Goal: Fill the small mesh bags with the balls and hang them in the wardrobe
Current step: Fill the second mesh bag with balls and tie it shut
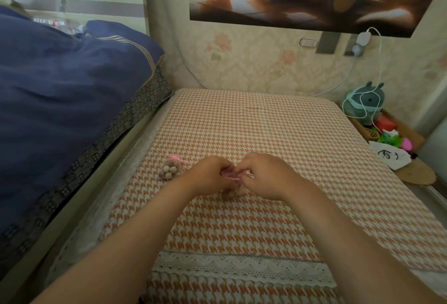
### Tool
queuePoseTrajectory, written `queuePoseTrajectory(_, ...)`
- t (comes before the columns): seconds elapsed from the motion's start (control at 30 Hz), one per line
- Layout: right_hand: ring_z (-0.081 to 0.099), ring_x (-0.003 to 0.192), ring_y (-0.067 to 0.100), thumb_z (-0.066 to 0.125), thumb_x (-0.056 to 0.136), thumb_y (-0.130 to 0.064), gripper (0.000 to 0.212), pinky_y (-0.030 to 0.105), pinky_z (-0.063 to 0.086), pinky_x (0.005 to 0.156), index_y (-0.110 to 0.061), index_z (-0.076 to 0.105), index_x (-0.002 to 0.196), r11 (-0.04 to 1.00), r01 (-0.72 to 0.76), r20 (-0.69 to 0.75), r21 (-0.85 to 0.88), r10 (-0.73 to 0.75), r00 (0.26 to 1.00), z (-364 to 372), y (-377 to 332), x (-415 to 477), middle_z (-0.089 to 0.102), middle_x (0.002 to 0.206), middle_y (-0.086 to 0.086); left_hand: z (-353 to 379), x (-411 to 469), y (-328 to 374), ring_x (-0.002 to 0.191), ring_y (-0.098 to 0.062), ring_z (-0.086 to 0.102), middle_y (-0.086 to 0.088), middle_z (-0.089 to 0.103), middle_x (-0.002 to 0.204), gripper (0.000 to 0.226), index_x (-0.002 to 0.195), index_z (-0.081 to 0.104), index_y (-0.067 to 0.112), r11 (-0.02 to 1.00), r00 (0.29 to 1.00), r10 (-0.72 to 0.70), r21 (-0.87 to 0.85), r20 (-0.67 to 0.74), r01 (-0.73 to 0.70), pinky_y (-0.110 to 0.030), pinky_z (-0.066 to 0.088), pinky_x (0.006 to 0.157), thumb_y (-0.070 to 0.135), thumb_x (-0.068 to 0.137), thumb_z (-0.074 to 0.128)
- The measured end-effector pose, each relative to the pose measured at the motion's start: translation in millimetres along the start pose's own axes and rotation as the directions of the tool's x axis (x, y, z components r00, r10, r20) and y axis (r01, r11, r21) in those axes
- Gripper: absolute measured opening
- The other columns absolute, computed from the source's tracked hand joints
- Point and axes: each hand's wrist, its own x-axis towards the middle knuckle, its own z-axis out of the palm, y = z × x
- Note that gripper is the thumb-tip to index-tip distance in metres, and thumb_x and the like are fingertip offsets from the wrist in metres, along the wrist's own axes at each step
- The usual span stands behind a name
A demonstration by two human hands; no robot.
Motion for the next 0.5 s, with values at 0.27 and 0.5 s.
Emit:
queuePoseTrajectory(0.27, 0.06, 0.1, 0.018, 0.048, 0.099, -0.031, 0.035, 0.04, 0.053, 0.084, -0.045, 0.069, 0.124, 0.999, 0.033, 0.023, 0.026, -0.033, 0.999, 4.0, -3.3, -0.8, 0.061, 0.111, -0.006, 0.2, -0.1, -1.0, 0.054, 0.0, 0.043, 0.01, 0.051, 0.06, 0.021, 0.067, 0.06, 0.026, 1.0, 1.0, 0.021, 0.011, 0.007, -0.021, -0.014, 0.03, 0.05, 0.026, 0.082, 0.075)
queuePoseTrajectory(0.5, 0.063, 0.09, 0.008, 0.061, 0.096, -0.028, 0.022, 0.034, 0.056, 0.08, -0.035, 0.056, 0.116, 0.962, -0.036, -0.037, 0.272, 0.048, 0.998, 11.1, 8.3, 0.8, 0.062, 0.117, -0.013, -1.4, -2.3, -8.2, 0.072, 0.0, 0.06, 0.01, 0.07, 0.084, 0.023, 0.099, 0.076, 0.022, 0.999, 1.0, 0.003, -0.048, -0.016, -0.003, -0.024, 0.051, 0.069, 0.04, 0.085, 0.073)
